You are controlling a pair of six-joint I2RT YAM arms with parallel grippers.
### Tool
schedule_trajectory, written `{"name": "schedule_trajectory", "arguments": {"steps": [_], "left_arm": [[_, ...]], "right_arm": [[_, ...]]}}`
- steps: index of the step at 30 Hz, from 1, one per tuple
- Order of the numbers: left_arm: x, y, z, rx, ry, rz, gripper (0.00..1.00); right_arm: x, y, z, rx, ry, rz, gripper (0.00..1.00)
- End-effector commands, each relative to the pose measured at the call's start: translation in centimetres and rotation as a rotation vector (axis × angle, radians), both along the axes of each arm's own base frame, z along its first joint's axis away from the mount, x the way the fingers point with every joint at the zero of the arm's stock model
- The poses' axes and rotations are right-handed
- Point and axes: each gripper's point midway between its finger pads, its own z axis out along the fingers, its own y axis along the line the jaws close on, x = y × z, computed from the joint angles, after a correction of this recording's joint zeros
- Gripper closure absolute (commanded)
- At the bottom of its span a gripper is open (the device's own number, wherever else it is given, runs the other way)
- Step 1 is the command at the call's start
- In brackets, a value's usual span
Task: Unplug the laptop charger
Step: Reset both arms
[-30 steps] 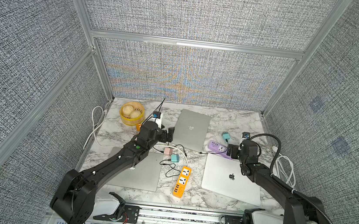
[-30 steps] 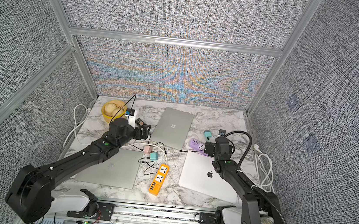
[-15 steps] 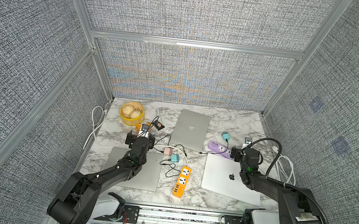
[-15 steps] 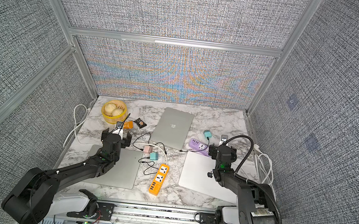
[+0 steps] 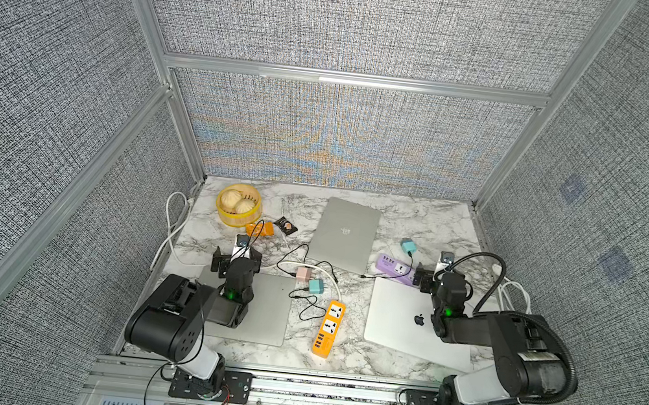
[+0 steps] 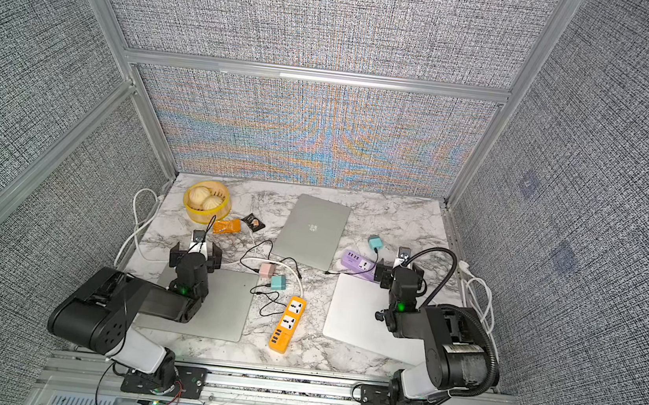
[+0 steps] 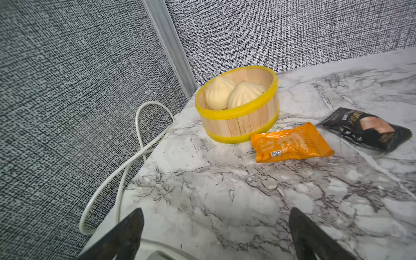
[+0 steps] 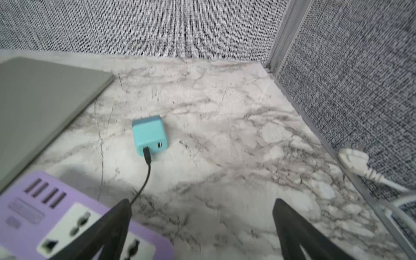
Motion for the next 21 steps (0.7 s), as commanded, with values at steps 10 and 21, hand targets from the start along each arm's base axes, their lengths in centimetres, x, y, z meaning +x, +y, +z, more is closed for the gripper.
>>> {"name": "schedule_trajectory", "arguments": {"steps": [10, 21], "left_arm": [[3.4, -1.3, -0.4, -0.167, 0.048, -0.190, 0.01], [3.5, -1.0, -0.3, -0.166, 0.042, -0.173, 0.01]], "right_arm": [[0.7, -0.3, -0.6, 0.007, 0.050, -0.016, 0.01], [0.8, -0.2, -0.7, 0.006, 0.055, -0.016, 0.01]]}}
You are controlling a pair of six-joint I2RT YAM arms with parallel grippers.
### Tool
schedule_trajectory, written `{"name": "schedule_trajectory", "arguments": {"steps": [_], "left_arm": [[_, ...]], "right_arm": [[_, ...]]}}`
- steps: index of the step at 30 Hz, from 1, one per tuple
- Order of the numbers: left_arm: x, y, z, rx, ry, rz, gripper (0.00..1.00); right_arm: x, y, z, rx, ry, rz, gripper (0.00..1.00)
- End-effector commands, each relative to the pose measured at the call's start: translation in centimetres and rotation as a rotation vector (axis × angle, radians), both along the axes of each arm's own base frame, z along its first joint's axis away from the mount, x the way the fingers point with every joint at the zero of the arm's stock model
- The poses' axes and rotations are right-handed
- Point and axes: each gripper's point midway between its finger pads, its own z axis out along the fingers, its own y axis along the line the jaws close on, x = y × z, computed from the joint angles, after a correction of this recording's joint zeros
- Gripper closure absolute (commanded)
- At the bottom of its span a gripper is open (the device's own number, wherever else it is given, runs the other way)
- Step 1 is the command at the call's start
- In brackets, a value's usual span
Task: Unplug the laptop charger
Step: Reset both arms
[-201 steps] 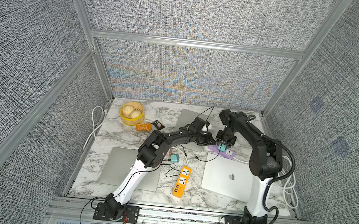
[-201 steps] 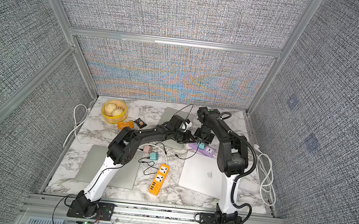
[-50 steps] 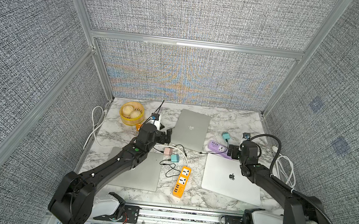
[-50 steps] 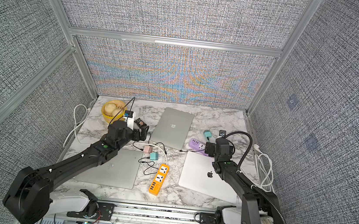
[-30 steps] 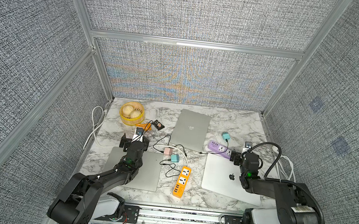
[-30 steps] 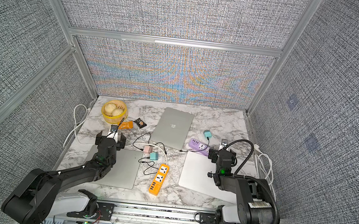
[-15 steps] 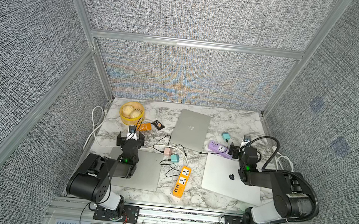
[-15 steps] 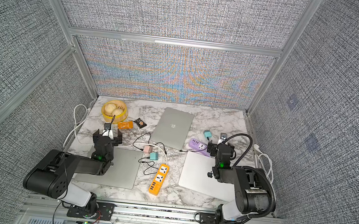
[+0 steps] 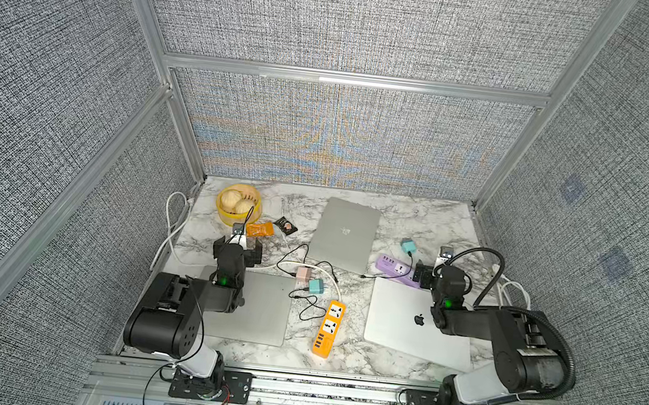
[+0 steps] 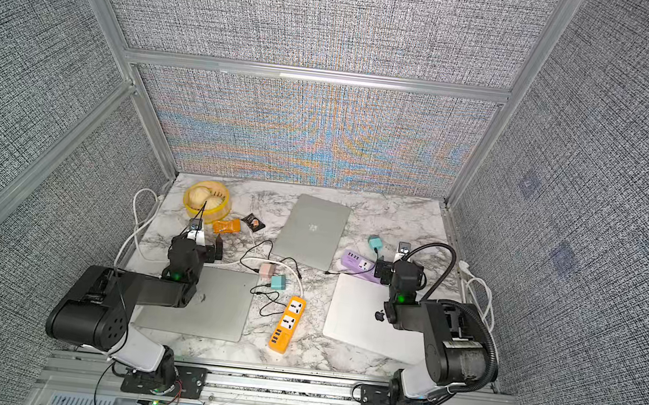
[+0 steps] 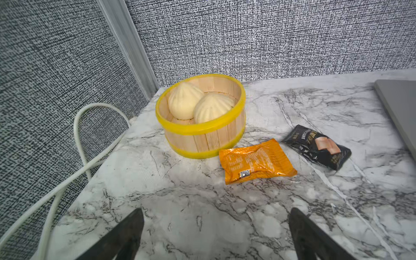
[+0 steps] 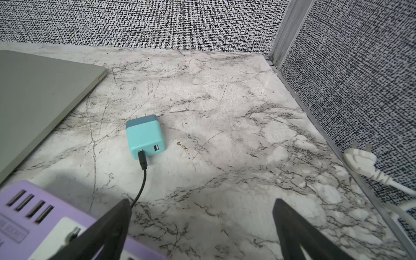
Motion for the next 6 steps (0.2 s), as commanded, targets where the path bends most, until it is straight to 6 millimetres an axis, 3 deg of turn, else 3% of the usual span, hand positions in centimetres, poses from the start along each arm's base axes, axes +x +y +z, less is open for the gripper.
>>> {"name": "schedule_trajectory", "arguments": {"steps": [1, 6], "left_arm": [[0.09, -0.23, 0.07, -0.009, -0.004, -0.012, 0.01], [0.09, -0.18, 0.13, -0.009, -0.007, -0.010, 0.01]], "right_arm": [[0.32, 0.04, 0.30, 0.003, -0.012, -0.003, 0.01], [0.14, -0.01, 0.37, 0.002, -0.016, -0.003, 0.01]]}}
